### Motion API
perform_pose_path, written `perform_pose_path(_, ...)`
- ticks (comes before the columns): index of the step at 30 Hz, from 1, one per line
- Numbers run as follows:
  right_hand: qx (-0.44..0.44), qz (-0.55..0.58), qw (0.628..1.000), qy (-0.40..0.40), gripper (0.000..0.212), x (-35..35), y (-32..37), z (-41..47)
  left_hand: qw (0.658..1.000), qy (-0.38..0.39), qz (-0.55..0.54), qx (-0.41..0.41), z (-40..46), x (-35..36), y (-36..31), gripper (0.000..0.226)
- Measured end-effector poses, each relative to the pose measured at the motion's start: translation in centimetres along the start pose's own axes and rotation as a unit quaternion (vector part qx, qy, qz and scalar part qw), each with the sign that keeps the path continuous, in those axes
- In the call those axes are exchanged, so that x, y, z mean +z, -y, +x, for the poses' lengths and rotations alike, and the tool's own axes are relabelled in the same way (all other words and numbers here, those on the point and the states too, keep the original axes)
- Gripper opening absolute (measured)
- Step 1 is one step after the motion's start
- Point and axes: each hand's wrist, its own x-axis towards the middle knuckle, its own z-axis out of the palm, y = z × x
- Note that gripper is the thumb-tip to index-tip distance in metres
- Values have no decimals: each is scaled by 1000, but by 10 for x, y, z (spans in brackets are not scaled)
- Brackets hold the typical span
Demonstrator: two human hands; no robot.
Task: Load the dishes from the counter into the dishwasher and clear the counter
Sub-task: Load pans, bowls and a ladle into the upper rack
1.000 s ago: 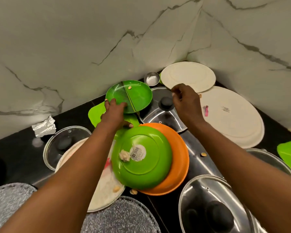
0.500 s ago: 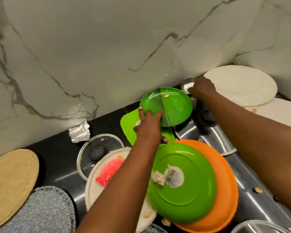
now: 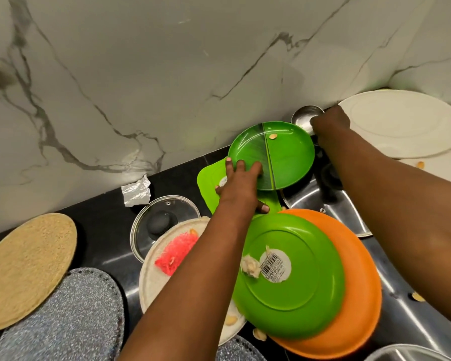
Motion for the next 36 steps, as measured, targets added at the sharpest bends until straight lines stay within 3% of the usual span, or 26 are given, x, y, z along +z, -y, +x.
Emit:
perform_pose_path(4, 9, 84, 996, 8, 36, -20, -9, -1, 1000, 4, 5, -3, 2, 0, -1, 87)
perform_pose_path(11, 66, 262, 960, -72, 43, -100, -21, -13, 999, 19, 38, 6, 5, -1, 0, 91)
perform_pose_path(15, 24, 268, 957, -109, 41, -134, -45, -51, 997, 25, 73, 8, 4, -4, -2, 94)
perform_pose_path(20, -30, 267, 948, -169, 11, -156, -78, -106, 989, 4, 145, 13, -7, -7, -8, 98)
perform_pose_path(26, -63, 184, 958, -210, 14, -166, -115, -190, 973, -27, 224, 49, -17, -6, -13, 105)
perform_pose_path(28, -69, 179, 957, -216, 15, -169, -123, -222, 965, -57, 251, 52, -25, -3, -20, 96)
perform_pose_path(32, -67, 187, 950, -241, 14, -185, -145, -285, 928, -226, 254, 153, -59, 22, -48, 42)
perform_pose_path(36, -90, 186, 941, -269, 14, -203, -172, -343, 921, -276, 198, 192, -108, 52, -78, 28)
